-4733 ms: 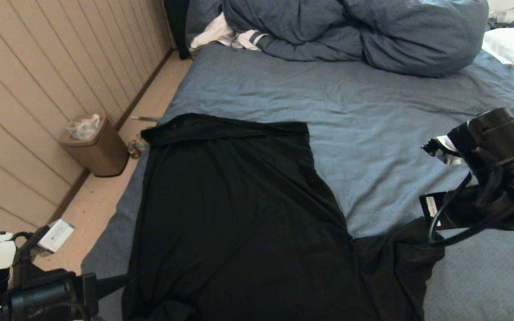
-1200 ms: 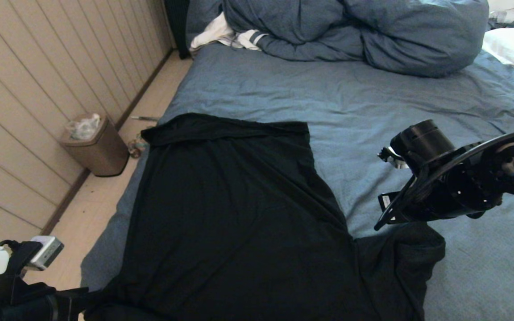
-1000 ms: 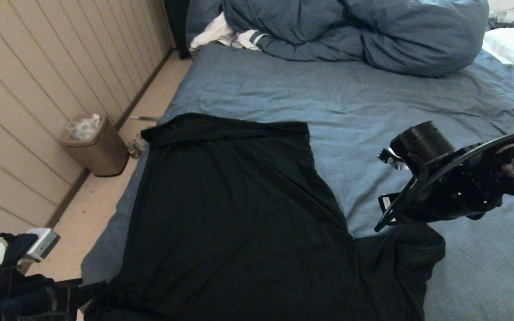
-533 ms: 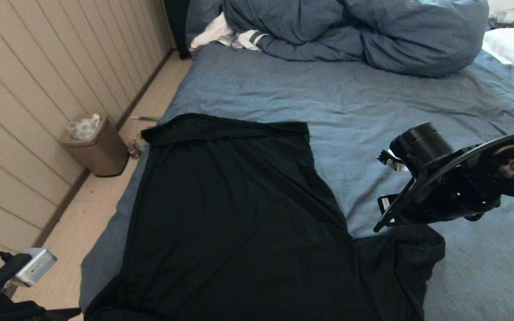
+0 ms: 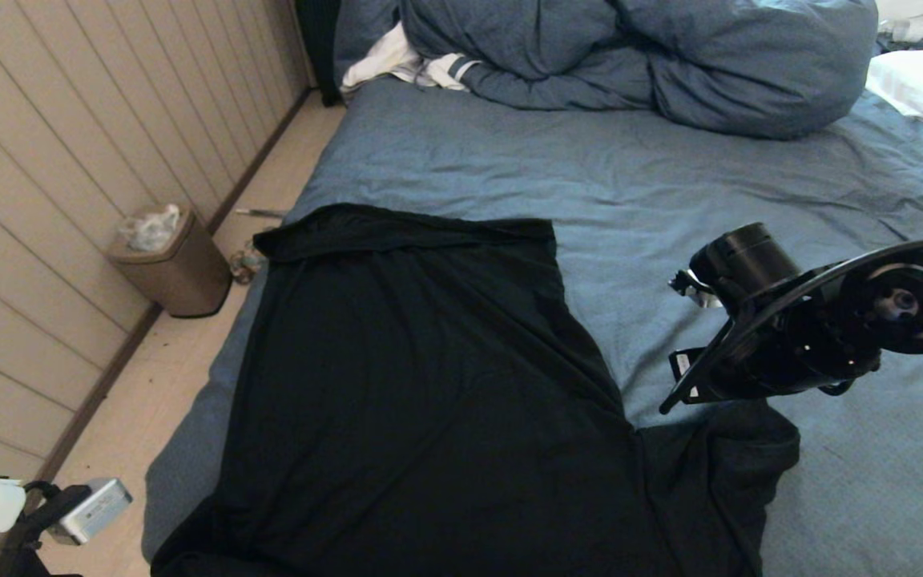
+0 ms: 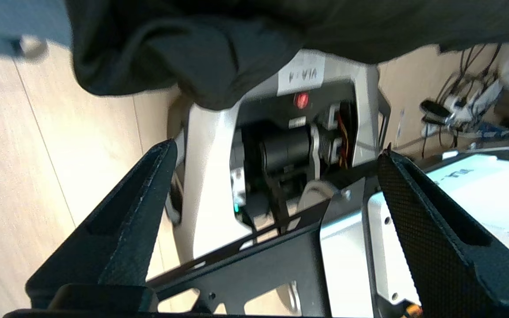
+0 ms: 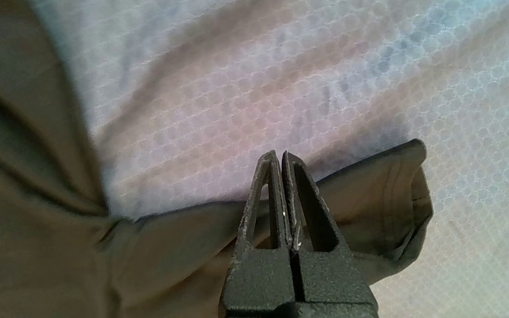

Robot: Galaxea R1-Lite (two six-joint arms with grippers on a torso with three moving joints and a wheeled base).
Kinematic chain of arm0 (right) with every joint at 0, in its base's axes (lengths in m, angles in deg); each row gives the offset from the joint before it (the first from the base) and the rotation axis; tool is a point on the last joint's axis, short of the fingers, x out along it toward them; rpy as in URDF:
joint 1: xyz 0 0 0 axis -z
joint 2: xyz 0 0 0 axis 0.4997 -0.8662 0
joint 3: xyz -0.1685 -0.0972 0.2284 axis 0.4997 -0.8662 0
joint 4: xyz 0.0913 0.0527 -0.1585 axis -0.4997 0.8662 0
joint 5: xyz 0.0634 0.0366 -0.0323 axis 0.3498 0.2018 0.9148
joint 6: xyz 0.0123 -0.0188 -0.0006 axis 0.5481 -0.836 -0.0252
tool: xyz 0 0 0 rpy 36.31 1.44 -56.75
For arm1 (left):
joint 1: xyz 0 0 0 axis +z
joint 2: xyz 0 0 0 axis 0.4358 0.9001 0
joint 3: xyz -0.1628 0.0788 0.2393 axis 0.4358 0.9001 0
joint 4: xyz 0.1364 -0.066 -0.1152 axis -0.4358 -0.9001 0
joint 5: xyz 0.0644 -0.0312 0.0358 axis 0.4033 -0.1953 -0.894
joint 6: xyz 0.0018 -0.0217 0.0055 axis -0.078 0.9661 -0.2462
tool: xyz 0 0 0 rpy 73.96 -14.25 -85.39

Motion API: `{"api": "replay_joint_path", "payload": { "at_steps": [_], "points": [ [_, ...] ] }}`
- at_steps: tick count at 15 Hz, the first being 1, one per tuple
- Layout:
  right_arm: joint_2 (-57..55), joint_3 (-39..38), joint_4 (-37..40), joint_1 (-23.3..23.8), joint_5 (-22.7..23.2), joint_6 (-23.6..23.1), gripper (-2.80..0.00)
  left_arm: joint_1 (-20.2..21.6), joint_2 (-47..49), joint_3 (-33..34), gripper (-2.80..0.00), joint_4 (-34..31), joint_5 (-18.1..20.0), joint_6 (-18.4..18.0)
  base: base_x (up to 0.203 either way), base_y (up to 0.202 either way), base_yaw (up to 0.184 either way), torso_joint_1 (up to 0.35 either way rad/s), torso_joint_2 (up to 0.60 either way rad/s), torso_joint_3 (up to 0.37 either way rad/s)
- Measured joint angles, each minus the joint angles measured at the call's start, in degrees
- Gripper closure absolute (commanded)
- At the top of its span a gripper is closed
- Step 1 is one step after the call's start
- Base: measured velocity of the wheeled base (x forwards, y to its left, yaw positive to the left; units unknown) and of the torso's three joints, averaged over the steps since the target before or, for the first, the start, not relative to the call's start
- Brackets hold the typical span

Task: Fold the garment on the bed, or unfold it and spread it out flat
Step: Unford the black T-shirt

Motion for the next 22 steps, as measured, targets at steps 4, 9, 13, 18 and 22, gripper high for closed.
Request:
{"api": "replay_joint_path", "payload": {
  "at_steps": [4, 9, 13, 18, 22],
  "points": [
    [-1.2, 0.4, -2.3, 0.7, 0.8, -0.2, 0.0, -0.2, 6.2, -0.8, -2.8, 3.6, -0.1, 2.2, 0.0, 0.0, 0.0, 0.0, 0.0, 0.0],
    [-2.6, 1.5, -2.3, 1.3, 0.8, -0.3, 0.0, -2.1, 11.1, -2.6, -2.8, 4.4, 0.0, 4.4, 0.0, 0.0, 0.0, 0.0, 0.0, 0.0],
    [-2.9, 1.8, -2.3, 1.4, 0.8, -0.4, 0.0, -2.2, 14.5, -3.3, -2.8, 8.5, -1.1, 6.5, 0.0, 0.0, 0.0, 0.0, 0.0, 0.0],
    [-2.9, 2.4, -2.3, 1.8, 0.8, -1.0, 0.0, -2.2, 20.3, -1.8, 0.0, 17.7, -5.8, 8.6, 0.0, 0.0, 0.0, 0.0, 0.0, 0.0],
    [-2.9, 3.0, -2.3, 1.9, 0.8, -1.0, 0.0, -2.2, 21.5, -0.6, 0.0, 19.9, -7.1, 8.6, 0.0, 0.0, 0.0, 0.0, 0.0, 0.0]
  ]
}}
